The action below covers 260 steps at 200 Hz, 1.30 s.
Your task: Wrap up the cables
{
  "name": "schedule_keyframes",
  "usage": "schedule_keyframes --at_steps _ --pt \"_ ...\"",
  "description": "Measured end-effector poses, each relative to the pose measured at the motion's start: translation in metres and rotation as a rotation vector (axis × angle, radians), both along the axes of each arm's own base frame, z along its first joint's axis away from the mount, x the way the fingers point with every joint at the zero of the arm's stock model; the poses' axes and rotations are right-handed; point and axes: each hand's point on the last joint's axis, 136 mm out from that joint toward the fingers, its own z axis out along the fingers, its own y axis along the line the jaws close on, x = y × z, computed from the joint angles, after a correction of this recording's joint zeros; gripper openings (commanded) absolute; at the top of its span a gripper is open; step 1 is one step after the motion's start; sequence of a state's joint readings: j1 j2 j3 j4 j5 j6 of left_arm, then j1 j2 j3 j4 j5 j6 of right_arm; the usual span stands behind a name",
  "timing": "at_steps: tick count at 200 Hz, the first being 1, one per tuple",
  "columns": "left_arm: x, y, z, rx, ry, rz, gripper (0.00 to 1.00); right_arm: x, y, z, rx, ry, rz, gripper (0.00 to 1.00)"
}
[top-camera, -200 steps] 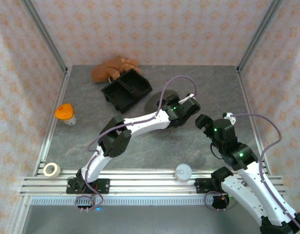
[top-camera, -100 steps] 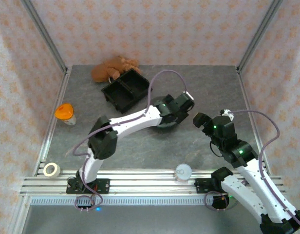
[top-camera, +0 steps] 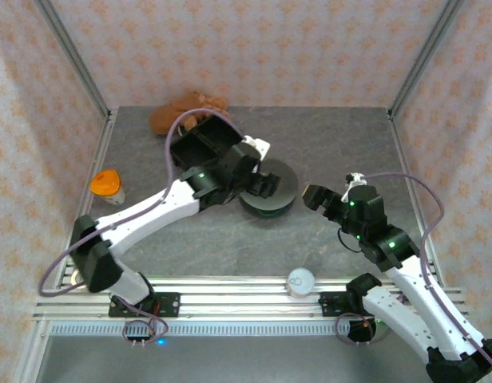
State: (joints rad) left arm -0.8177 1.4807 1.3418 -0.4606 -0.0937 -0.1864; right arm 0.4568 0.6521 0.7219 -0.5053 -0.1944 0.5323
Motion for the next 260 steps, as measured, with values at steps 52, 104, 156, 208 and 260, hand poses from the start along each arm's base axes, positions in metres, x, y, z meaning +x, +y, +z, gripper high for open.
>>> schedule_keyframes --at_steps 52,104,156,208,260 --pt "-0.048 0.104 0.012 -0.011 -0.133 0.212 0.99 -0.008 0.002 0.005 -0.017 -0.042 0.055 1.00" --pt "-0.054 0.207 -0.017 0.048 -0.165 0.542 1.00 -0.006 -0.028 -0.003 -0.152 -0.092 -0.052 1.00" --pt "-0.029 0.277 -0.058 0.114 -0.103 0.775 1.00 0.036 -0.082 -0.021 -0.371 -0.070 -0.277 1.00" --pt "-0.024 0.316 -0.107 0.195 -0.059 0.825 1.00 0.053 -0.149 -0.064 -0.448 -0.072 -0.496 1.00" --pt "-0.019 0.315 -0.157 0.180 -0.123 0.752 1.00 0.058 -0.180 -0.122 -0.498 -0.029 -0.589 1.00"
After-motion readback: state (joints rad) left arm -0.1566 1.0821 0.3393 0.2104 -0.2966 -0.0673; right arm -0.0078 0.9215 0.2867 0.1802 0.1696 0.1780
